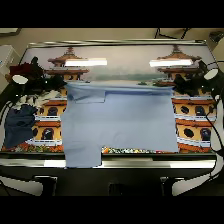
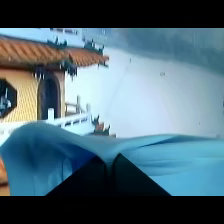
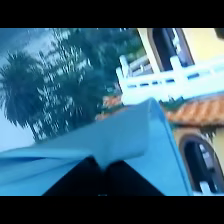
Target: Fold the clothes and pants, and hang the long-sleeved shirts on hangers.
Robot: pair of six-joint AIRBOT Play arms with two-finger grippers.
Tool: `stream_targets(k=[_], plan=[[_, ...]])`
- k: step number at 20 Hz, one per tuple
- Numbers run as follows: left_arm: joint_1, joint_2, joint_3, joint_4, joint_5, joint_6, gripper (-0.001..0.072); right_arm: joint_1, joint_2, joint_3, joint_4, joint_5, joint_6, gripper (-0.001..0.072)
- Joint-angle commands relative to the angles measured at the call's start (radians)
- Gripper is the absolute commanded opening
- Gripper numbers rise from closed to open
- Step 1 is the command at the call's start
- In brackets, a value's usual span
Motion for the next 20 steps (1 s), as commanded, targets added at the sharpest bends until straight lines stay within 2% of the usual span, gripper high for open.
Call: stream_targets(k=[1,2,4,16,17,18,19,20], plan=[[0.045,0.004,-0.003,0.085,-0.436,-0.029,0.0020,-0.017,0.023,-0.026,-0.078,0.426,-0.034,0.0045],[0.041,0.004,-0.034,0.143,-0.483,-0.042,0.0020,-0.012,0.023,-0.062,-0.101,0.438,-0.033,0.0045],[0.036,0.000,-0.111,0.190,-0.484,-0.044,0.0020,-0.011,0.019,-0.127,-0.106,0.422,-0.031,0.0045],[0.040,-0.039,-0.145,0.189,-0.457,-0.071,0.0024,0.011,0.018,-0.205,-0.140,0.352,-0.007,0.0054],[0.046,-0.036,-0.134,0.189,-0.467,-0.071,0.0137,0.011,0.027,-0.196,-0.163,0.364,-0.004,0.0178],[0.054,-0.034,-0.112,0.190,-0.496,-0.079,0.0381,0.011,0.039,-0.171,-0.187,0.396,-0.013,0.0451],[0.071,-0.031,-0.077,0.190,-0.547,-0.078,0.0486,0.011,0.055,-0.139,-0.222,0.438,-0.040,0.0525],[0.095,-0.027,-0.040,0.191,-0.596,-0.079,0.0486,0.005,0.077,-0.110,-0.280,0.473,-0.050,0.0544]])
